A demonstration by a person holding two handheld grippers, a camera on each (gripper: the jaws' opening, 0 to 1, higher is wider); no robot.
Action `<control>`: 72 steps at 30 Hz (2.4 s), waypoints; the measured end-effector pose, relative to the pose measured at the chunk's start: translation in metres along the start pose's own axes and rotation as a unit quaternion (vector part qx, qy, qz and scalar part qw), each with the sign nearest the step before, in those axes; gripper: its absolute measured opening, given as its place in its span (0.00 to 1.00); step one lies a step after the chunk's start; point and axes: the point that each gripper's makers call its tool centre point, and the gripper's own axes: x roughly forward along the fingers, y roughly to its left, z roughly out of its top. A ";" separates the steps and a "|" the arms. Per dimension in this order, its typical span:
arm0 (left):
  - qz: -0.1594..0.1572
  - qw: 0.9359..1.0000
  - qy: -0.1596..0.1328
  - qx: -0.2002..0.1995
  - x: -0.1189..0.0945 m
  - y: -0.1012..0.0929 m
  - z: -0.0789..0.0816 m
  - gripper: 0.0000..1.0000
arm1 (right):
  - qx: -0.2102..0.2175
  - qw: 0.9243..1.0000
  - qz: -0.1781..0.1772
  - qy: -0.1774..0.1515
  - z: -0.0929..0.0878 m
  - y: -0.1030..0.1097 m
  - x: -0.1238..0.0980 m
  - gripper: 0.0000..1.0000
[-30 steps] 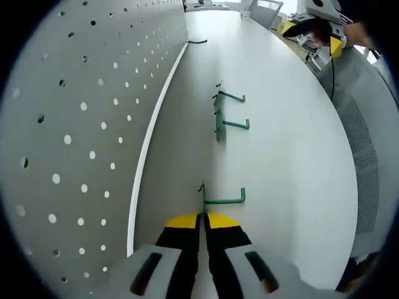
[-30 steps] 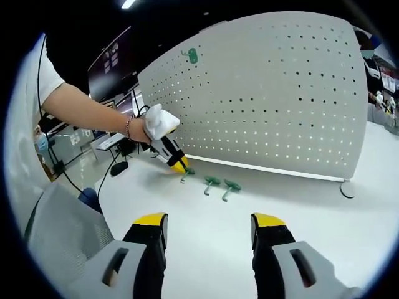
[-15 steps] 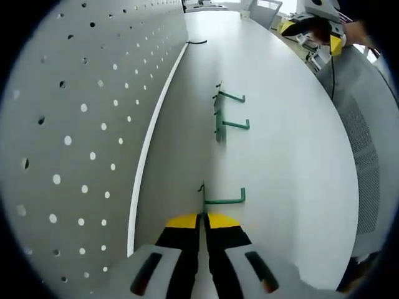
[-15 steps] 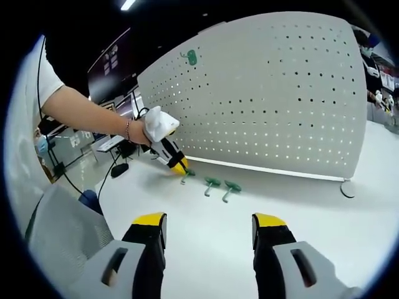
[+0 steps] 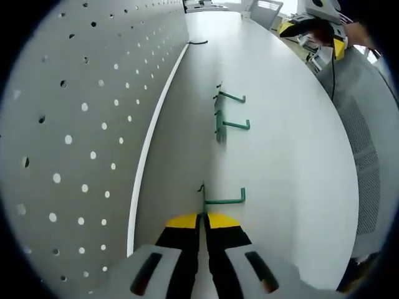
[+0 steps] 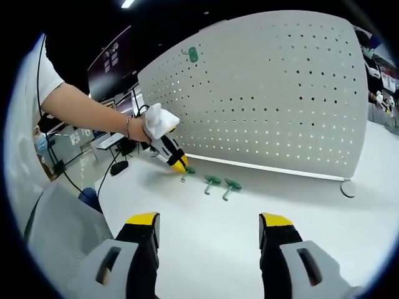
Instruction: Insert the hook assembly into the mounting plate slot until the hook locks in place.
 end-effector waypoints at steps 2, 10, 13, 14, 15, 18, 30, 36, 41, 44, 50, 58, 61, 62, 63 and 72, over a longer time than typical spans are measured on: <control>0.000 1.000 0.000 0.000 0.000 0.000 0.000 0.04 | 0.001 1.000 0.000 0.001 0.000 0.000 0.000 0.66; 0.000 1.000 -0.001 -0.003 0.000 0.000 0.000 0.04 | 0.006 1.000 0.004 0.002 -0.001 0.002 0.001 0.70; 0.001 1.000 -0.002 -0.006 0.000 0.000 0.000 0.04 | 0.005 1.000 0.006 0.002 -0.001 0.004 0.002 0.70; 0.001 1.000 -0.003 -0.006 0.000 0.001 -0.001 0.04 | 0.006 1.000 0.007 0.002 -0.001 0.004 0.002 0.70; 0.001 1.000 -0.003 -0.005 0.000 0.001 -0.001 0.04 | 0.005 1.000 0.008 0.001 0.000 0.004 0.002 0.70; 0.002 1.000 -0.002 -0.001 0.000 0.000 0.000 0.04 | 0.006 1.000 0.008 0.001 0.000 0.004 0.002 0.69; 0.026 0.997 -0.064 -0.037 -0.013 0.008 0.010 0.03 | 0.012 1.000 0.004 -0.010 0.003 0.001 0.000 0.68; 0.049 0.994 -0.085 -0.043 -0.023 0.013 0.019 0.03 | 0.009 1.000 0.008 -0.011 0.005 0.003 0.001 0.68; 0.059 0.991 -0.113 -0.044 -0.030 0.010 0.032 0.03 | 0.006 1.000 0.010 -0.013 0.006 0.004 0.001 0.69; 0.064 0.989 -0.126 -0.053 -0.033 0.010 0.038 0.03 | 0.006 1.000 0.009 -0.015 0.007 0.004 0.000 0.69; 0.078 0.982 -0.162 -0.066 -0.045 0.007 0.053 0.03 | 0.005 1.000 0.009 -0.019 0.009 0.004 0.000 0.69; 0.095 0.973 -0.195 -0.083 -0.056 0.004 0.060 0.03 | 0.004 1.000 0.012 -0.025 0.013 0.006 0.000 0.69; 0.105 0.968 -0.206 -0.093 -0.062 0.004 0.060 0.03 | 0.004 1.000 0.011 -0.029 0.015 0.006 -0.001 0.69; 0.106 0.966 -0.215 -0.100 -0.065 0.004 0.062 0.03 | 0.004 1.000 0.011 -0.029 0.015 0.006 -0.001 0.69; 0.109 0.965 -0.217 -0.102 -0.067 0.004 0.062 0.03 | 0.004 0.999 0.011 -0.030 0.016 0.006 -0.001 0.69; 0.133 0.948 -0.257 -0.133 -0.085 -0.002 0.069 0.03 | 0.002 0.999 0.013 -0.038 0.020 0.007 -0.002 0.69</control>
